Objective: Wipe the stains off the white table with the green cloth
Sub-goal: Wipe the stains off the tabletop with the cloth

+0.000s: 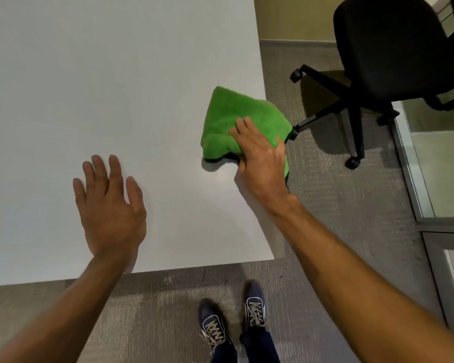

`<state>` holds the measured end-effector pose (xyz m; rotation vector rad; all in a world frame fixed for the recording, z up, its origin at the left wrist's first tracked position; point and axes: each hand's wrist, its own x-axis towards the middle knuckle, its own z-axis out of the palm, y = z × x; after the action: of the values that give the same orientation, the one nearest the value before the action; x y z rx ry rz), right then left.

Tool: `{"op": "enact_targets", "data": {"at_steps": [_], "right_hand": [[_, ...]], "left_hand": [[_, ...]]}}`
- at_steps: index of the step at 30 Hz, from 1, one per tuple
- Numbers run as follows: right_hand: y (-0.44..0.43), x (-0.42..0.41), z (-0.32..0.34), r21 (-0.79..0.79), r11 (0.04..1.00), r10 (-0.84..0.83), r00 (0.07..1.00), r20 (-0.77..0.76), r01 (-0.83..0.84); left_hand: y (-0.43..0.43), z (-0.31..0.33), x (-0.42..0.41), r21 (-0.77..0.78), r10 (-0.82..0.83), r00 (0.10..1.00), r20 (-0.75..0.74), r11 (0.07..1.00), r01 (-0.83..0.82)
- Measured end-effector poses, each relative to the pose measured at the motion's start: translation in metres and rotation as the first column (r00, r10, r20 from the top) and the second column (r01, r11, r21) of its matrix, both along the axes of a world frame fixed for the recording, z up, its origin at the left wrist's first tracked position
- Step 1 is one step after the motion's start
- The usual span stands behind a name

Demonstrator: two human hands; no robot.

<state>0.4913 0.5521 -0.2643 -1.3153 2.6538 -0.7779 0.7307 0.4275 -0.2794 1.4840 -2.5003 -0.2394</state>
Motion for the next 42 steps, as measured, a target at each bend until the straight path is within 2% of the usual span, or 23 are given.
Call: {"op": "enact_targets", "data": {"at_steps": [6, 11, 14, 19, 23, 25, 28, 33, 38, 42], "right_hand": [[-0.055, -0.039, -0.003, 0.035, 0.997, -0.068, 0.997, -0.028, 0.069], [-0.053, -0.038, -0.007, 0.013, 0.997, -0.073, 0.996, -0.059, 0.074], [-0.047, -0.031, -0.001, -0.021, 0.997, -0.069, 0.995, -0.074, 0.068], [0.033, 0.026, 0.007, -0.11, 0.993, -0.048, 0.998, -0.05, 0.043], [0.13, 0.099, -0.006, -0.07, 0.996, 0.05, 0.998, -0.047, -0.053], [0.147, 0.11, -0.01, -0.002, 0.994, 0.109, 0.991, -0.077, -0.11], [0.121, 0.086, -0.007, 0.068, 0.99, 0.129, 0.989, -0.078, -0.124], [0.031, 0.018, 0.002, 0.125, 0.991, 0.029, 0.998, 0.054, -0.036], [-0.072, -0.065, 0.002, 0.191, 0.981, -0.023, 1.0, -0.009, 0.024], [-0.094, -0.07, 0.007, 0.141, 0.988, -0.052, 0.998, -0.023, 0.055]], "left_hand": [[-0.003, 0.002, -0.002, 0.015, -0.098, 0.982, 0.159, 0.995, 0.097], [0.01, -0.001, -0.045, 0.025, -0.35, 0.93, 0.117, 0.937, 0.349], [0.008, -0.003, -0.051, 0.073, -0.355, 0.933, 0.063, 0.934, 0.35], [0.008, -0.002, -0.049, 0.071, -0.362, 0.931, 0.041, 0.931, 0.358], [0.008, -0.002, -0.048, 0.057, -0.358, 0.932, 0.057, 0.933, 0.355], [0.007, -0.001, -0.048, 0.063, -0.363, 0.931, 0.044, 0.931, 0.36], [0.008, -0.001, -0.049, 0.068, -0.357, 0.933, 0.055, 0.933, 0.353], [0.009, 0.0, -0.05, 0.081, -0.346, 0.935, 0.083, 0.937, 0.339], [0.008, 0.001, -0.051, 0.086, -0.342, 0.936, 0.082, 0.938, 0.335], [0.009, 0.0, -0.051, 0.074, -0.34, 0.938, 0.066, 0.939, 0.335]]}}
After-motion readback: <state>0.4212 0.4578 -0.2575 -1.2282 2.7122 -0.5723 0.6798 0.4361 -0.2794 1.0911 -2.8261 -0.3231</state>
